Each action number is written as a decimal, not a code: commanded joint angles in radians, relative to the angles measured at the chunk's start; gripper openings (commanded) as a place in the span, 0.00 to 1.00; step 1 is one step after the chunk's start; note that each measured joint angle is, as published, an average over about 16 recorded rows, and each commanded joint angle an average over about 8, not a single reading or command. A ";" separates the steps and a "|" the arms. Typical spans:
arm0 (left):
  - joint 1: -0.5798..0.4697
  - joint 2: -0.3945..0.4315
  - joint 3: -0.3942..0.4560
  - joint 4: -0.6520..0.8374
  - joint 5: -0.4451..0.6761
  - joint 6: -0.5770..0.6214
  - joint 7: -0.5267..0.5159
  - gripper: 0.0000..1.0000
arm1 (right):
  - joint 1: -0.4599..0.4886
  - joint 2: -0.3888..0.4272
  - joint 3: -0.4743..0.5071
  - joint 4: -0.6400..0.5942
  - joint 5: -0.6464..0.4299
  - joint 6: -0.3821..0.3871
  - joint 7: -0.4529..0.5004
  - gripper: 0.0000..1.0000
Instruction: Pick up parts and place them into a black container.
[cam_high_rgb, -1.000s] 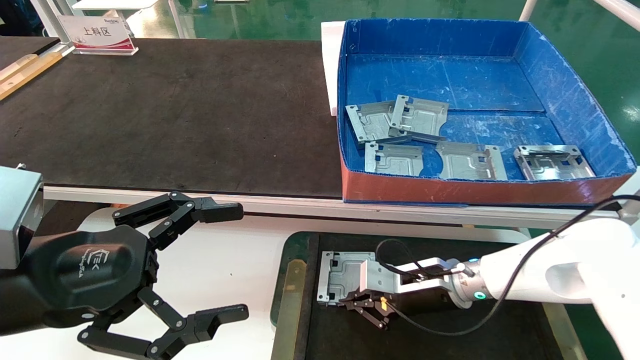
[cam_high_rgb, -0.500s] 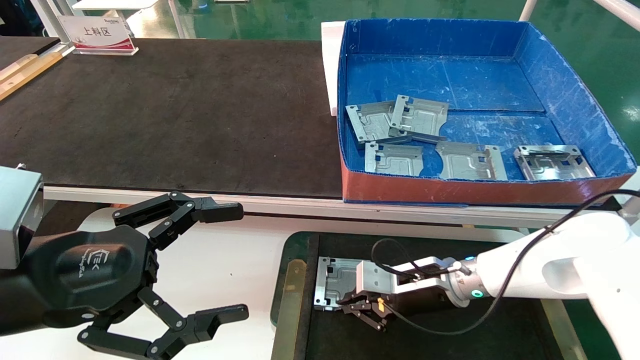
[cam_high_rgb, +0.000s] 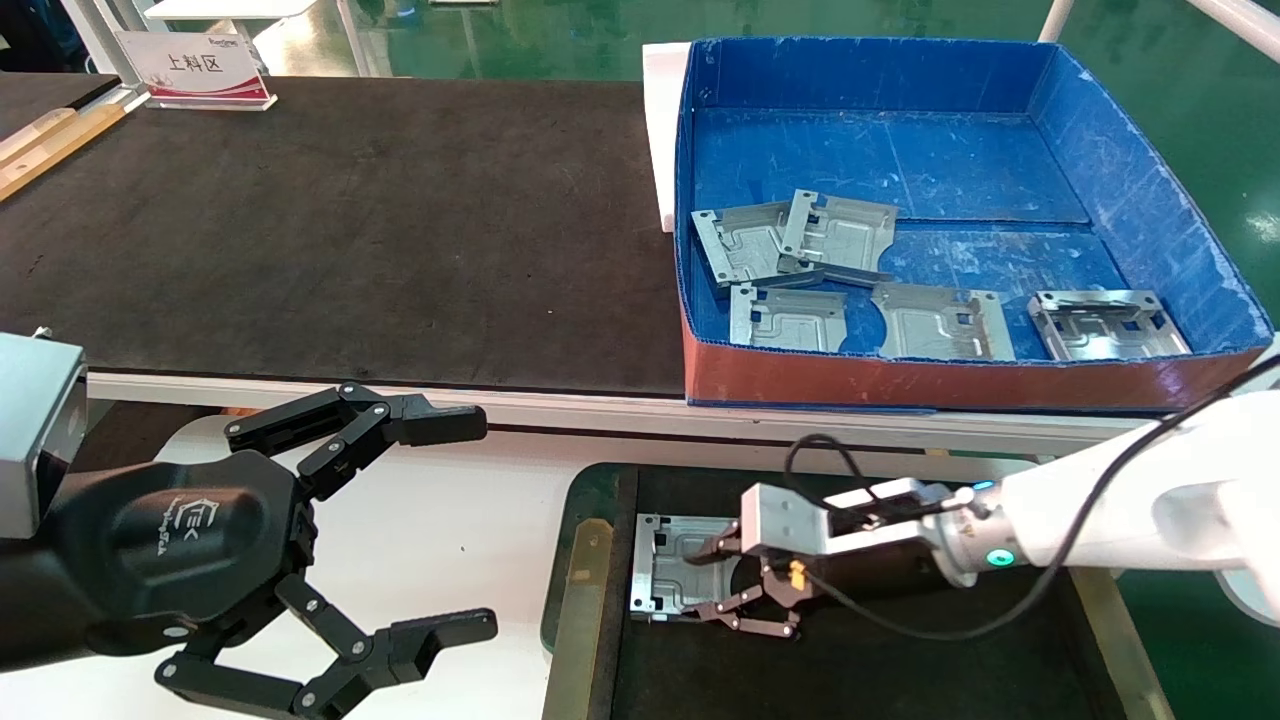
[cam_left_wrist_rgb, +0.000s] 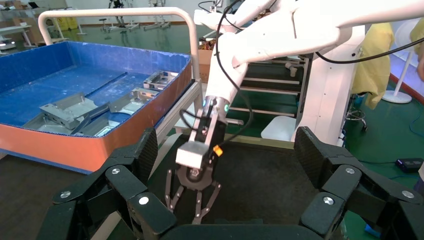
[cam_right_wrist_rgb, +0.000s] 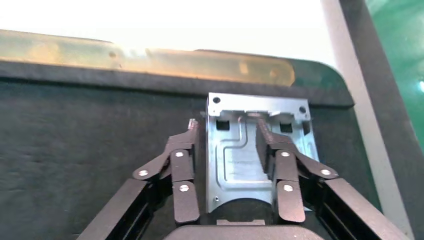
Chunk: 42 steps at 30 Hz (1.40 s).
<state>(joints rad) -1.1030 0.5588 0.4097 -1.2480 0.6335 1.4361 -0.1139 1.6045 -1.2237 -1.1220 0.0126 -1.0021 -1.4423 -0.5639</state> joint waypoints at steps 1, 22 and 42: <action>0.000 0.000 0.000 0.000 0.000 0.000 0.000 1.00 | 0.011 0.013 0.003 0.003 0.005 -0.027 0.002 1.00; 0.000 0.000 0.000 0.000 0.000 0.000 0.000 1.00 | 0.093 0.152 0.067 0.154 0.130 -0.151 0.100 1.00; 0.000 0.000 0.000 0.000 0.000 0.000 0.000 1.00 | 0.150 0.363 0.085 0.437 0.357 -0.154 0.273 1.00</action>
<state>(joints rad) -1.1029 0.5588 0.4097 -1.2479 0.6334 1.4359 -0.1138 1.7515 -0.8745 -1.0385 0.4384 -0.6587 -1.5957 -0.3003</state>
